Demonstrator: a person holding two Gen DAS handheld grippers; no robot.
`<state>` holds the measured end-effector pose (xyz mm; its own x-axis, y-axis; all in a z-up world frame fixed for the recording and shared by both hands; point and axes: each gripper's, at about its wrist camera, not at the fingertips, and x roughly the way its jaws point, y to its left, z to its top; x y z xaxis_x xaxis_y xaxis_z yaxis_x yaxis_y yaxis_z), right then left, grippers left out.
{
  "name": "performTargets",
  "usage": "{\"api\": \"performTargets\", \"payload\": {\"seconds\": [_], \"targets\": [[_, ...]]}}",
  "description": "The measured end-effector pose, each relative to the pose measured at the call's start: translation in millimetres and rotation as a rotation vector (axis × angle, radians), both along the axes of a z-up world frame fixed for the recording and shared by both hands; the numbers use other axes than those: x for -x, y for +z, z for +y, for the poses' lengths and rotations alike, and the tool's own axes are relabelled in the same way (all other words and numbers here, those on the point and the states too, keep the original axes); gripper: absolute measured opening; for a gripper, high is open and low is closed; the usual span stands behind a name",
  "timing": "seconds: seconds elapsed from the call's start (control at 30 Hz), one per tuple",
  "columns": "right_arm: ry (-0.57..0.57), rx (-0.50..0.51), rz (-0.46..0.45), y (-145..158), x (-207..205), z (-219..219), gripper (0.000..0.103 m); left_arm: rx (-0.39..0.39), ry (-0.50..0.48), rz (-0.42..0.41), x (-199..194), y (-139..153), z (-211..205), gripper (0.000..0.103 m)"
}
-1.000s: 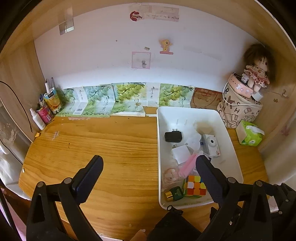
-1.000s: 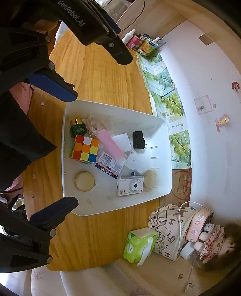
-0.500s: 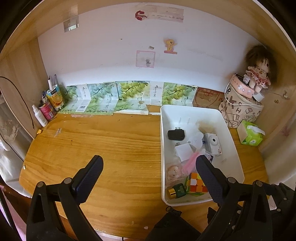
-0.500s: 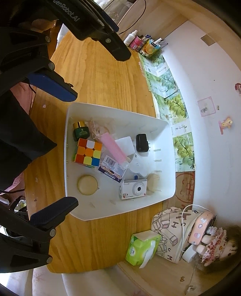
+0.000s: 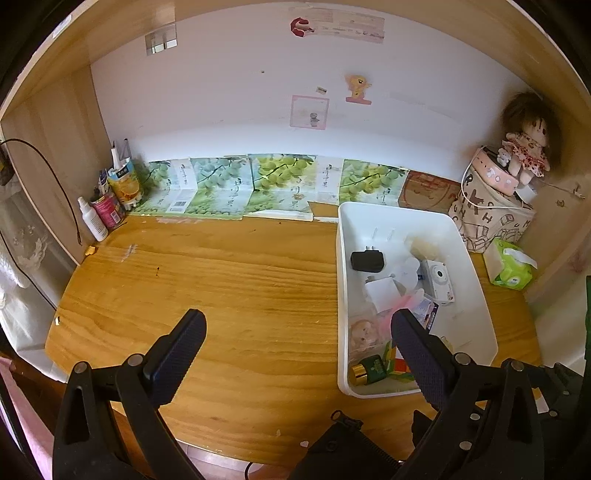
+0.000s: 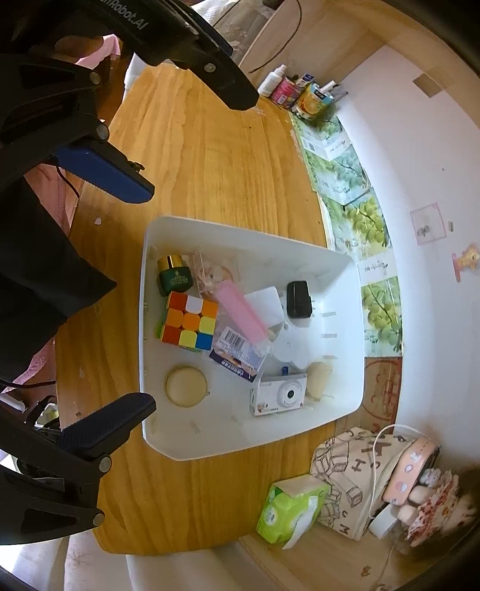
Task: Organize rigid objects
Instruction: 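Lower the tray onto the table with the right tool and withdraw both tools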
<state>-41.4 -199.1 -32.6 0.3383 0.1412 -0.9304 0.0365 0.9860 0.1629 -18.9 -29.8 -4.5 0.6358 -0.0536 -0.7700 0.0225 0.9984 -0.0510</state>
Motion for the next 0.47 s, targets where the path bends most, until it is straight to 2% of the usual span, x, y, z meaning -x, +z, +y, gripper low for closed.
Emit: {"api": "performTargets", "payload": {"seconds": [0.47], "targets": [[0.009,-0.01,0.03,-5.3,3.6,12.0,0.103,-0.003,-0.014,0.022,3.8,-4.0,8.8,0.1]]}}
